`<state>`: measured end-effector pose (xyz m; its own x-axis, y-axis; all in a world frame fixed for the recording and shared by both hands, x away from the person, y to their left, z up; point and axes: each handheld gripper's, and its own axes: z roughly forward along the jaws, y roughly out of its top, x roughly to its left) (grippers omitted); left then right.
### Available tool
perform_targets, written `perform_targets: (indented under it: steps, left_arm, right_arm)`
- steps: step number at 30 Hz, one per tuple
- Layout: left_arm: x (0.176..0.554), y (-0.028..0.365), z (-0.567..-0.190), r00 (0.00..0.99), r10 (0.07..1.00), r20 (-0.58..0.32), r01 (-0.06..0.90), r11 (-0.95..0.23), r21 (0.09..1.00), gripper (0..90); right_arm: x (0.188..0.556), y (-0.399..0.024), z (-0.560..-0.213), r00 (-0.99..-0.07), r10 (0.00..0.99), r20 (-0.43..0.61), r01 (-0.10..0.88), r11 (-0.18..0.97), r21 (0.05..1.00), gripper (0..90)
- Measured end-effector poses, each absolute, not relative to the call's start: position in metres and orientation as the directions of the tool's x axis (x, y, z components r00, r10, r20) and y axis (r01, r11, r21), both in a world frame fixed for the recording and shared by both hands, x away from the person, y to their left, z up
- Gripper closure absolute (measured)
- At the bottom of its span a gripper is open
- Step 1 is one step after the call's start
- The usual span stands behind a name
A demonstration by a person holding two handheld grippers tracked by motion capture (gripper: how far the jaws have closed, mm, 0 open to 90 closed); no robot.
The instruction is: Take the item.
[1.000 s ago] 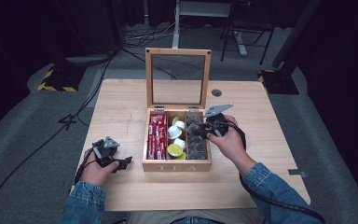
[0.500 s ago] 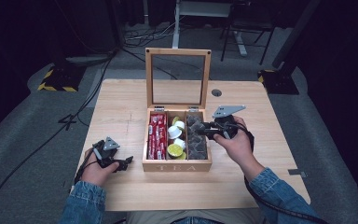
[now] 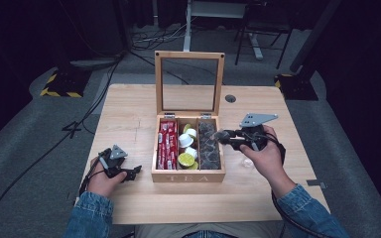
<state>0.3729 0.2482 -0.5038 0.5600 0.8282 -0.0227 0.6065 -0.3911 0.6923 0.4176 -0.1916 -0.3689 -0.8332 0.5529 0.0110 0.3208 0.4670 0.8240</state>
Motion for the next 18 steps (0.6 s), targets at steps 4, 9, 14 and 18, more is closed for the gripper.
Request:
perform_targets:
  steps: [4, 9, 14, 18]
  left_arm:
    - [0.373, 0.248, -0.504, 0.558, 0.829, -0.022, 0.609, -0.391, 0.69, 16.1]
    - [0.374, 0.248, -0.504, 0.558, 0.829, -0.023, 0.609, -0.391, 0.69, 16.0]
    - [0.373, 0.248, -0.504, 0.558, 0.829, -0.02, 0.609, -0.393, 0.689, 16.1]
    - [0.373, 0.248, -0.504, 0.557, 0.83, -0.017, 0.607, -0.393, 0.691, 16.2]
  right_arm:
    - [0.414, -0.202, -0.365, -0.822, 0.569, 0.007, 0.324, 0.458, 0.828, 69.7]
    - [0.411, -0.216, -0.361, -0.813, 0.582, -0.003, 0.331, 0.468, 0.819, 69.6]
    - [0.408, -0.23, -0.357, -0.797, 0.603, -0.019, 0.332, 0.465, 0.821, 69.7]
    - [0.405, -0.246, -0.357, -0.775, 0.632, -0.01, 0.346, 0.438, 0.83, 69.7]
